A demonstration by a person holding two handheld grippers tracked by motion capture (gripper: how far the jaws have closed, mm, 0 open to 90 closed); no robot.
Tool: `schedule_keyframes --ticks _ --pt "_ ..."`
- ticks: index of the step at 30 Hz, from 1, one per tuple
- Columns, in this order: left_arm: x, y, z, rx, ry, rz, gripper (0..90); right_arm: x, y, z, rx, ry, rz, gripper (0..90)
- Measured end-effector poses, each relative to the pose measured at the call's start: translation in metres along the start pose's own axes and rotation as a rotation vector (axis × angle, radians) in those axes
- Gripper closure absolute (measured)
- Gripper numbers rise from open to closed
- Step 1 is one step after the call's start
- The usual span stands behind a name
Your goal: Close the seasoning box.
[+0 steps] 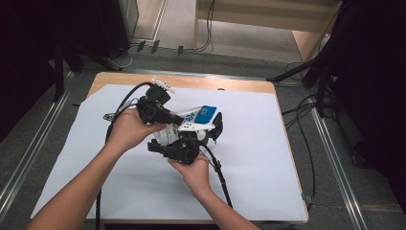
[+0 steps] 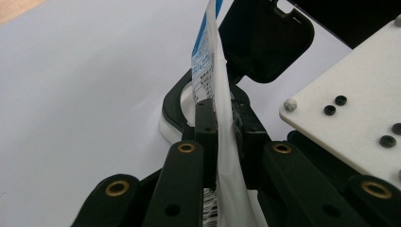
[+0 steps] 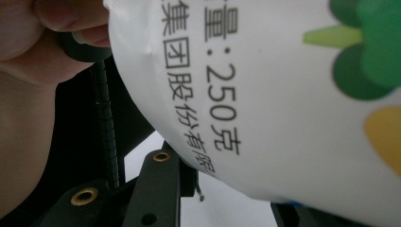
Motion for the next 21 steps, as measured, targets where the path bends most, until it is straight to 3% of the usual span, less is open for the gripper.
schedule_keyframes --ticks 8,21 --pt "0.002 0.001 0.003 0.005 0.01 0.006 83.2 0.0 0.0 0.002 0.02 -0.011 0.016 72.0" --pt "0.009 0.0 0.022 0.0 0.023 0.024 83.2 -0.005 0.008 0.016 0.035 -0.03 0.072 67.3"
Point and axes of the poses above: each handheld gripper's, and its own axes: y roughly forward along the jaws, z roughly out of its underside, x roughly to its left, the point moved 2 cm from there along y, roughly forward along the jaws
